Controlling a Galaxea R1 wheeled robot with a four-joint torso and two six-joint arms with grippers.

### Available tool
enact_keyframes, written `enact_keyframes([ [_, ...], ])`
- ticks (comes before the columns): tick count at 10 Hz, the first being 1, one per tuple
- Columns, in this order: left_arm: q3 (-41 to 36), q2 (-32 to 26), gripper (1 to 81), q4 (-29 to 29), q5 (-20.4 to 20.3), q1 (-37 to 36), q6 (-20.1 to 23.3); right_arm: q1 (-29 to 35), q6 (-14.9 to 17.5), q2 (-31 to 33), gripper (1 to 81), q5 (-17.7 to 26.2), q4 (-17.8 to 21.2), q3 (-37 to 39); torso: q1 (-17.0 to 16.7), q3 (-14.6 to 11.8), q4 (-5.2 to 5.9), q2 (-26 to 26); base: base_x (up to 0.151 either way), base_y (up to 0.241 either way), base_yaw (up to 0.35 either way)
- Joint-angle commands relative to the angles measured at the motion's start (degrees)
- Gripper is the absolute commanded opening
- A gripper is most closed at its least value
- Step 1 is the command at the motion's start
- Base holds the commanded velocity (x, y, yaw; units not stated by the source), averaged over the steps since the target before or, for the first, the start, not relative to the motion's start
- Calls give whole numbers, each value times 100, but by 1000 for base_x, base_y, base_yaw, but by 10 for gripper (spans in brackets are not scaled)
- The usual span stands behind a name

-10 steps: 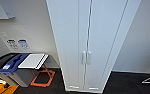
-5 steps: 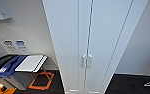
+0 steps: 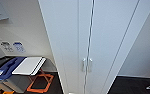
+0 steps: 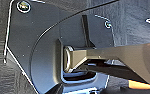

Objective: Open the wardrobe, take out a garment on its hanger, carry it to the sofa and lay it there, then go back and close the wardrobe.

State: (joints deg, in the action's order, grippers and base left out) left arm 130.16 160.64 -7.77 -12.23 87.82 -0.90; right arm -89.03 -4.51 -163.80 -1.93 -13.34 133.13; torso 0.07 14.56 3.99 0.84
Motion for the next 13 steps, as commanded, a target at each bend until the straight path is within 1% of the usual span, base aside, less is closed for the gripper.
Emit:
enact_keyframes([
  [1,-79,-75,811,-76,300,-41,37,65,3,29,811,342,-46,-148,0,0,0,0,126,0,0],
  [5,-78,-84,811,-67,300,-41,37,82,3,21,811,342,-37,-148,2,0,0,0,116,0,0],
  [9,-69,-75,811,-67,300,-41,37,90,3,29,811,342,-46,-131,2,0,0,0,91,0,0],
  [12,-87,-93,811,-67,309,-41,11,126,12,82,811,333,-11,-175,9,0,0,-2,0,0,0],
  [13,-96,-119,811,-68,309,-50,2,169,3,196,811,333,-2,-314,6,0,0,-2,0,0,0],
])
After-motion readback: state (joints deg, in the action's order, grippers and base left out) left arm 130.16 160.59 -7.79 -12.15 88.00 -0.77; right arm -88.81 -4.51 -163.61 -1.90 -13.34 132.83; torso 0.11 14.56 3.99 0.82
